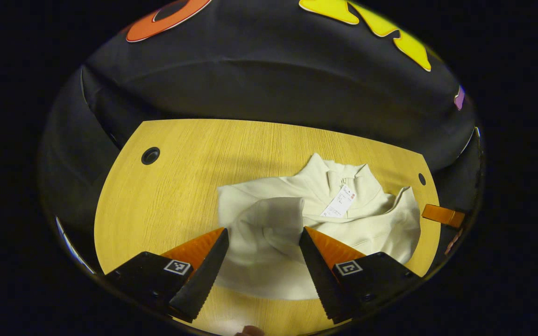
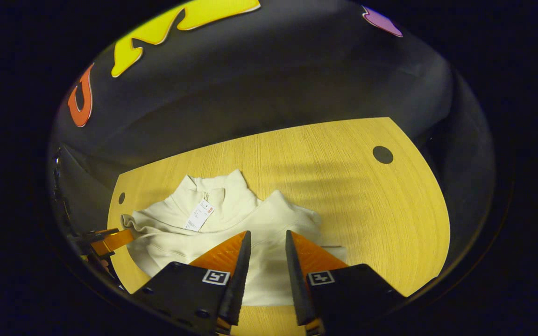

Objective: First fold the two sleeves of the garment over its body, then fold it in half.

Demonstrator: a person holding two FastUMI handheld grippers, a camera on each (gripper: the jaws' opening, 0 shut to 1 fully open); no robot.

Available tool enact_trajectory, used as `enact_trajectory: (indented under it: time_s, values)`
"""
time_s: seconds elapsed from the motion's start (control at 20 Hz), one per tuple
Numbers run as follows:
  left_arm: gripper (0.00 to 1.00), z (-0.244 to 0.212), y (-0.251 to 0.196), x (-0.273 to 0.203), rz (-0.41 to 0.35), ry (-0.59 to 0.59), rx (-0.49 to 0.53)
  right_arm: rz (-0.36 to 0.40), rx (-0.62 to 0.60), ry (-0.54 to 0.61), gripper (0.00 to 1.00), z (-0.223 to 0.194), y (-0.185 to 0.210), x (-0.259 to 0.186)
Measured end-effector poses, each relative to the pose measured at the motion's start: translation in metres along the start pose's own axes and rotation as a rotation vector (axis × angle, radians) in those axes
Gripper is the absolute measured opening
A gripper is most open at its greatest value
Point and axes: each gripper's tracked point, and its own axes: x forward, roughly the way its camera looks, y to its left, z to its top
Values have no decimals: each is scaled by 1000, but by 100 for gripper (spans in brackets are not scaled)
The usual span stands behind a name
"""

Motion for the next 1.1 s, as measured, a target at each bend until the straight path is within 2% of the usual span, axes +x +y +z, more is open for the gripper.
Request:
enact_trajectory:
  time_s: [0.05, 0.1, 0.15, 0.25, 0.55, 0.75, 0.95, 1.1]
  values:
    - [97, 4, 1, -10, 9, -22, 11, 7, -14, -14, 84, 3, 2, -8]
    - [97, 8, 3, -18, 15, -39, 20, 2, -29, -28, 95, 4, 4, -18]
    - [97, 13, 4, -29, 16, -62, 26, -3, -43, -44, 91, 7, 5, -29]
    - [97, 17, 9, -50, 9, -110, 33, -18, -64, -90, 96, 11, 6, -56]
    - [97, 20, 14, -139, 25, -277, 82, -16, -152, -270, 96, 13, 15, -165]
    - [96, 19, 10, -214, 16, -416, 66, -5, -155, -367, 95, -5, 17, -233]
    - [96, 3, 12, -275, 29, -564, 36, -55, -156, -513, 96, -17, 8, -291]
    - [97, -18, 6, -312, 25, -642, 41, -32, -170, -579, 95, -45, 21, -318]
